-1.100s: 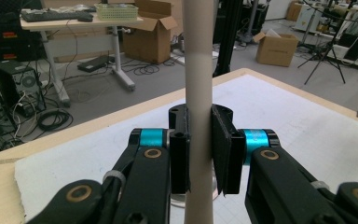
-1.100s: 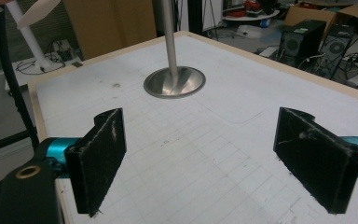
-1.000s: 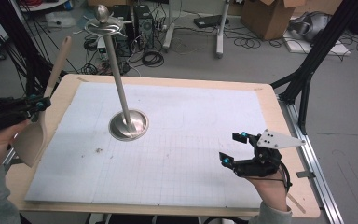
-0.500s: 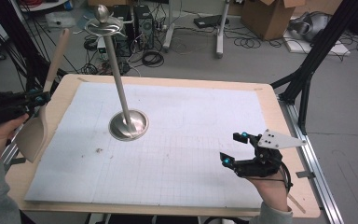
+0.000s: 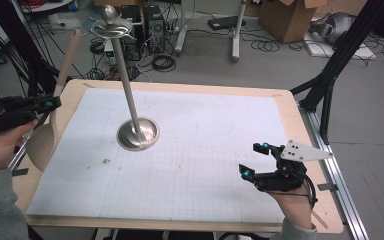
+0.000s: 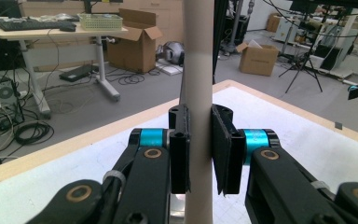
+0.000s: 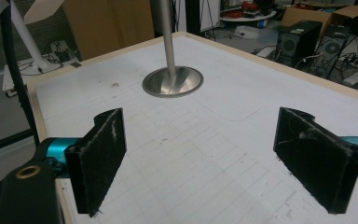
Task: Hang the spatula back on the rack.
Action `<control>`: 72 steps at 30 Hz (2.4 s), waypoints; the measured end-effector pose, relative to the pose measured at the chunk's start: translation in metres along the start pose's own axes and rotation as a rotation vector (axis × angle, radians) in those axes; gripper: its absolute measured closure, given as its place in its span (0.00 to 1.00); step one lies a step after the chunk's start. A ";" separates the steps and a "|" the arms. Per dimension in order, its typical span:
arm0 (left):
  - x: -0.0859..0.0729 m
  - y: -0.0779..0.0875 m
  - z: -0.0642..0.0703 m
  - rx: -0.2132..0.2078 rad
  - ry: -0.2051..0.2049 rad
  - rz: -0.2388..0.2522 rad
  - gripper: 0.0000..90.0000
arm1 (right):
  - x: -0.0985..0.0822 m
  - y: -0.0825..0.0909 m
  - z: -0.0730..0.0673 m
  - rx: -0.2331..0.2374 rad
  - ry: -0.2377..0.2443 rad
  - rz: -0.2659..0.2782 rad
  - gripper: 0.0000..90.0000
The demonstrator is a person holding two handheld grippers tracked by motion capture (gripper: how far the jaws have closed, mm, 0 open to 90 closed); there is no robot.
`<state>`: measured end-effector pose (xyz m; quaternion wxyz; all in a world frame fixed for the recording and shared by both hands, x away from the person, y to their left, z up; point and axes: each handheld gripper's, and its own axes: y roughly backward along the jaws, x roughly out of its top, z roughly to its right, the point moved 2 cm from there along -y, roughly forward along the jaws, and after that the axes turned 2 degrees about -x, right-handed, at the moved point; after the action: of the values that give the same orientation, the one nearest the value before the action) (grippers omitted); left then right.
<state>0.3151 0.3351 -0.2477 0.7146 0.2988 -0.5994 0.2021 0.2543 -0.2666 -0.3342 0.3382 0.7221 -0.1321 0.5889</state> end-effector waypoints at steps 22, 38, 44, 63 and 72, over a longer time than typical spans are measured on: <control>-0.005 -0.007 -0.006 -0.016 0.010 -0.019 0.87 | -0.002 0.001 0.002 -0.013 0.000 -0.016 0.18; -0.005 -0.016 -0.003 -0.089 0.028 -0.022 0.87 | -0.002 0.004 0.002 -0.017 0.005 -0.013 0.18; -0.003 -0.021 -0.002 -0.094 0.024 -0.029 0.87 | -0.002 0.005 0.002 -0.019 0.003 -0.011 0.18; -0.007 -0.048 -0.006 -0.112 0.020 -0.094 0.87 | -0.002 0.008 0.002 -0.022 0.001 -0.011 0.18; -0.004 -0.062 -0.005 -0.097 -0.001 -0.132 0.87 | -0.003 0.012 0.003 -0.030 0.000 -0.002 0.18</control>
<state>0.3578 0.2926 -0.2641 0.7396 0.3028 -0.5879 0.1253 0.2489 -0.2780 -0.3332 0.3499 0.7169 -0.1402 0.5864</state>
